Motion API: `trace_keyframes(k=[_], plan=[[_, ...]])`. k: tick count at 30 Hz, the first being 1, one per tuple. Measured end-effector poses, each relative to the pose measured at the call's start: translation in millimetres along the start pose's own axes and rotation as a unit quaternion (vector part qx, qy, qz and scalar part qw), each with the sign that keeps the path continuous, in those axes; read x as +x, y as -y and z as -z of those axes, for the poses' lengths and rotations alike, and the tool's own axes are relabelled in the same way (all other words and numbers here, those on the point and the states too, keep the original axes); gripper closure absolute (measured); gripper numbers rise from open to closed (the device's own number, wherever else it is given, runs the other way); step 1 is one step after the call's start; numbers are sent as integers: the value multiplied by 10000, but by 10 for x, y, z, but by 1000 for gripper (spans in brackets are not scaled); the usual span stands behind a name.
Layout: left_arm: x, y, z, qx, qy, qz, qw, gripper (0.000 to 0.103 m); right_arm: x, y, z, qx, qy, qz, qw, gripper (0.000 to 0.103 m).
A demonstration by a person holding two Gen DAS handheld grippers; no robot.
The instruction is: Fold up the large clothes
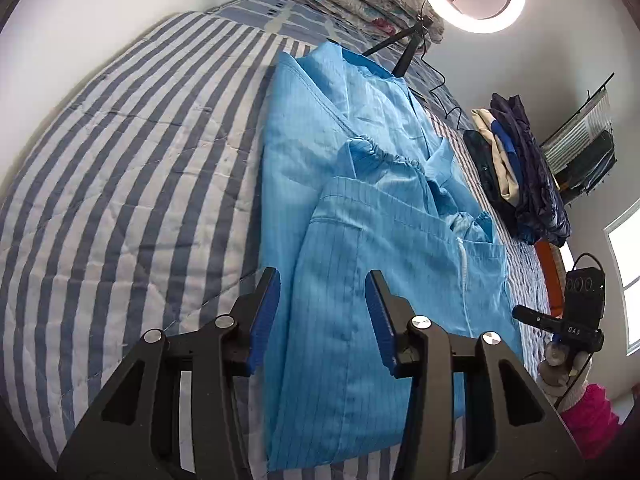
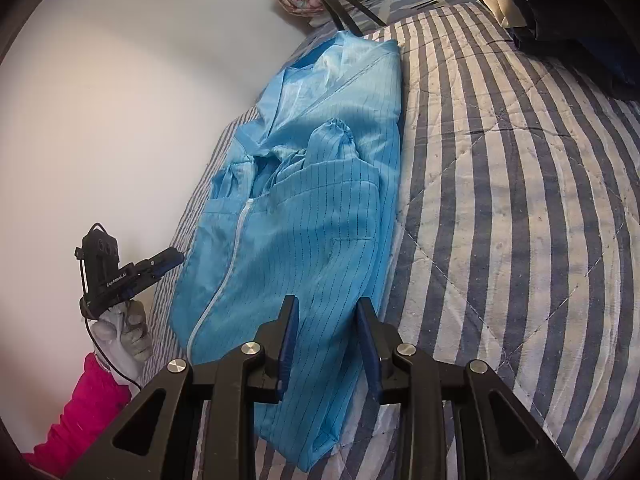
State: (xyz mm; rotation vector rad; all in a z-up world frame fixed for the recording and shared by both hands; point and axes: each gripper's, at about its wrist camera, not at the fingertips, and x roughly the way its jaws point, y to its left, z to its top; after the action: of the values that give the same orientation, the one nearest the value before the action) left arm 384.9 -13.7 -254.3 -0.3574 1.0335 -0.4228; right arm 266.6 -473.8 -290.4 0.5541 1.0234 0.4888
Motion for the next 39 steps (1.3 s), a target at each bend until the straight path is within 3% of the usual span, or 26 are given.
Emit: trace_keyframes(k=[10, 11, 12, 13, 15, 17, 20, 28, 33, 36, 39], plan=[[230, -203, -31, -565, -379, 374, 9970, 58, 54, 17, -41, 19, -111, -97, 9999, 70], [222, -196, -22, -533, -377, 379, 9971, 64, 60, 19, -40, 22, -115, -102, 9999, 70], [218, -188, -11, -494, -397, 382, 9973, 83, 65, 20, -42, 18, -115, -98, 9999, 70], [227, -171, 10, -433, -449, 343, 9975, 92, 69, 20, -45, 11, -115, -95, 9999, 70], [216, -149, 71, -350, -415, 200, 9983, 100, 79, 4, -58, -24, -92, -47, 9999, 73], [169, -112, 130, -238, -316, 85, 9992, 101, 101, -37, -80, -127, -99, 96, 9998, 87], [42, -113, 228, -280, -119, -22, 9995, 102, 149, -144, -113, -348, -81, 244, 9991, 99], [-34, -205, 396, -509, -37, -282, 9983, 102, 331, -338, -194, -781, -131, 685, 9945, 102], [28, -64, 357, -141, 9, -512, 9986, 101, 298, -190, -143, -615, -299, 833, 9942, 102], [6, -34, 361, -50, 39, -651, 9979, 97, 212, -234, -153, -696, -246, 1043, 9918, 95], [-209, 26, 339, 158, 388, -967, 9944, 97, 55, -397, -118, -975, 29, 1306, 9866, 75]])
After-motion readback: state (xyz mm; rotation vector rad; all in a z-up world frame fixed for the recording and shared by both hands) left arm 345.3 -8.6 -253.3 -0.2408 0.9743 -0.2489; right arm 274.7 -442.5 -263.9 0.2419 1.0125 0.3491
